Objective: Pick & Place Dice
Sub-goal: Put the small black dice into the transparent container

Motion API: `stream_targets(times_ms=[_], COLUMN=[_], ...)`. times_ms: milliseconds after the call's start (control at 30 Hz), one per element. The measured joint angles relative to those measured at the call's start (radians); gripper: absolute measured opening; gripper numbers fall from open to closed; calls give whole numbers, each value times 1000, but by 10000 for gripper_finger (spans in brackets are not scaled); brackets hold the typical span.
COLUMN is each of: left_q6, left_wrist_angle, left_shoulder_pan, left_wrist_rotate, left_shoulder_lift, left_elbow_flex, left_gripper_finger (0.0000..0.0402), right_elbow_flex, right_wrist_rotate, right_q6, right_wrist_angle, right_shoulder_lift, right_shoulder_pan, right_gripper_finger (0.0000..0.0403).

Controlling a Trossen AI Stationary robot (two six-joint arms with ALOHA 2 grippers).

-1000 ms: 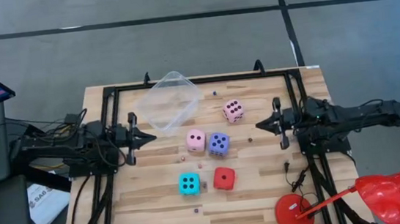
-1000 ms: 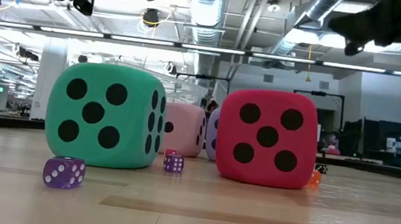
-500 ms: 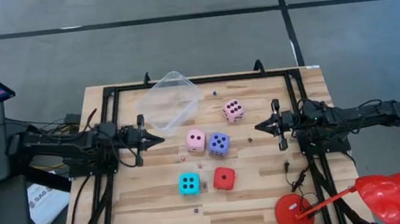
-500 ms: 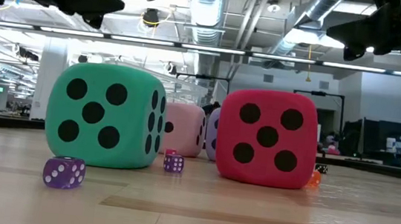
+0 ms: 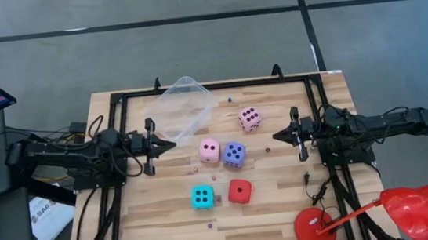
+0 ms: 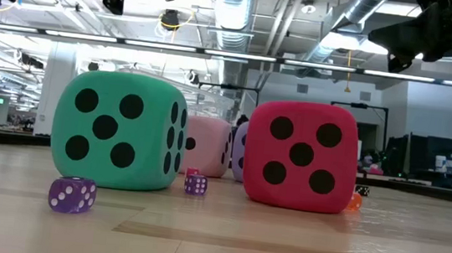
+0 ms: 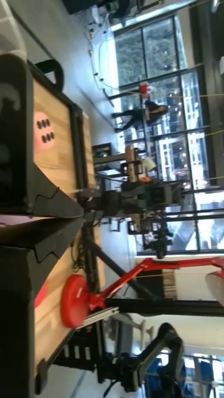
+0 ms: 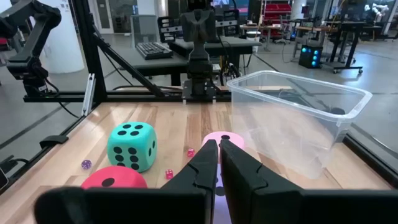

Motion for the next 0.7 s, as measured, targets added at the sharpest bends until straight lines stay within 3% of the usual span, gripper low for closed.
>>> stream_targets(times_ms=[600,700], left_q6=[27,9], left_wrist_angle=[27,27], left_shoulder_pan=[3,3], left_wrist_rotate=[0,0], left_shoulder_lift=[15,15], left_elbow_flex=[0,0], left_gripper_finger=[1,1], right_elbow_flex=[0,0], right_wrist_rotate=[2,41], right_q6=[-2,-60], right_wrist_angle=[0,5], right_shoulder_lift=[0,0], right_shoulder_pan=[-1,-2], right_gripper_finger=[17,17])
